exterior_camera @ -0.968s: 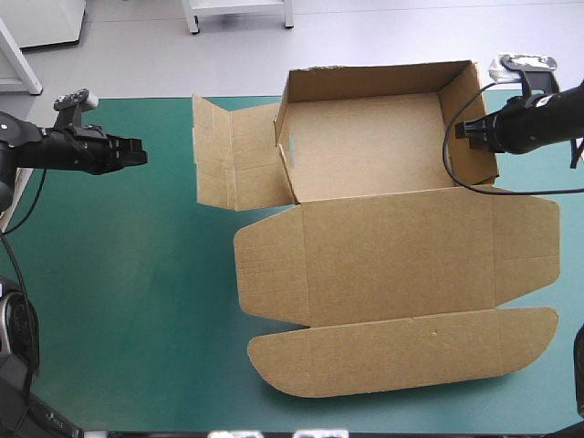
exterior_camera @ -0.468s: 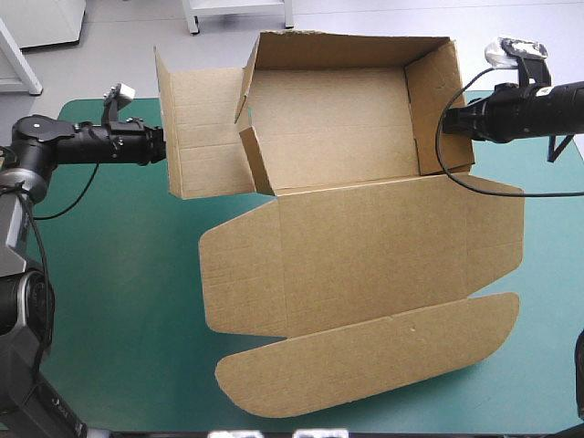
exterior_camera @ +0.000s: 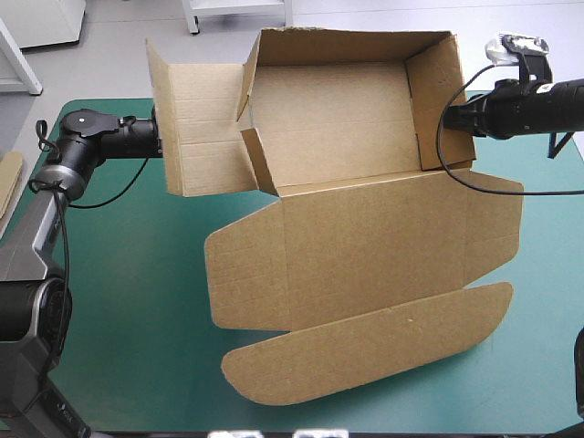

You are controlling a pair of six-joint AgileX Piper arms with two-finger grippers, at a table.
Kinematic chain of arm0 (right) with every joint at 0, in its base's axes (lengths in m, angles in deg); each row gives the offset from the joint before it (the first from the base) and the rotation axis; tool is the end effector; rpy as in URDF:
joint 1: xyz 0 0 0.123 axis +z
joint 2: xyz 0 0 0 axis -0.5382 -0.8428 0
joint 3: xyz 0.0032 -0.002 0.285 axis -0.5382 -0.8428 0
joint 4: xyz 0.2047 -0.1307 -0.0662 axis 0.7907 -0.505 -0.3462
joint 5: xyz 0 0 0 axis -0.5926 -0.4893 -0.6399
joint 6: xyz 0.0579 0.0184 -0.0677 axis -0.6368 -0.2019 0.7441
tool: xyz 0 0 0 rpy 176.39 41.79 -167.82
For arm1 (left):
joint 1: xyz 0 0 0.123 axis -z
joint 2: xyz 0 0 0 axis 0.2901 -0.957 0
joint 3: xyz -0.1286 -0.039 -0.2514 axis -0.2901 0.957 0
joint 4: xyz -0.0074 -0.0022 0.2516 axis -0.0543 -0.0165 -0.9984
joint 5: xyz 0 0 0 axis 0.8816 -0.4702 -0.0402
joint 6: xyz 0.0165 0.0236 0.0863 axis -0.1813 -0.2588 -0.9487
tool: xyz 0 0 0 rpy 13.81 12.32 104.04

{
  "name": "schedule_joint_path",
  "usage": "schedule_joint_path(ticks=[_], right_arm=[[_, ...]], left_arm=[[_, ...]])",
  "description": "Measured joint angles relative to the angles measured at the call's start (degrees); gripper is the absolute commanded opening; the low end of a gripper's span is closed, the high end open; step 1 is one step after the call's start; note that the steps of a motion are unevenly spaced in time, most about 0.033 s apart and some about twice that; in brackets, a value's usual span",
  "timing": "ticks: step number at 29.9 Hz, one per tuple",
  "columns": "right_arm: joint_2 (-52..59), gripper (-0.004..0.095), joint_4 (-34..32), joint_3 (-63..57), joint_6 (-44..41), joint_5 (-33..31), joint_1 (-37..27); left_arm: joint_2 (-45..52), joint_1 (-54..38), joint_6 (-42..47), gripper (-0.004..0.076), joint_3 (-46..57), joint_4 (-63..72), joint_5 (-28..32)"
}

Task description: Fold the box

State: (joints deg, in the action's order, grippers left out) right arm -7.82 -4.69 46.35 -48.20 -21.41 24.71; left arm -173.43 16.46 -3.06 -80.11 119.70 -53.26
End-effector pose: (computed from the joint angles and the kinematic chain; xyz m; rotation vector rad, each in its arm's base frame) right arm 0.3283 0.0083 0.4502 -0.2511 2.2656 0.6145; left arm 0.3863 -0.0793 0.3551 0.4106 2.0787 -1.3466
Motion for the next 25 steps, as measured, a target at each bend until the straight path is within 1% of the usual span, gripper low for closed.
schedule_joint_path(ticks=[12, 25], right_arm=[[-2.7, -0.0013, -3.3, 0.0, -1.1, 0.5, 0.0], [-2.7, -0.0013, -4.2, 0.0, -1.9, 0.7, 0.0]], left_arm=[[4.1, 0.1, 0.6, -0.0008, 0.0, 1.9, -0.1], [5.3, 0.2, 2.0, -0.0008, 0.0, 4.9, -0.3]])
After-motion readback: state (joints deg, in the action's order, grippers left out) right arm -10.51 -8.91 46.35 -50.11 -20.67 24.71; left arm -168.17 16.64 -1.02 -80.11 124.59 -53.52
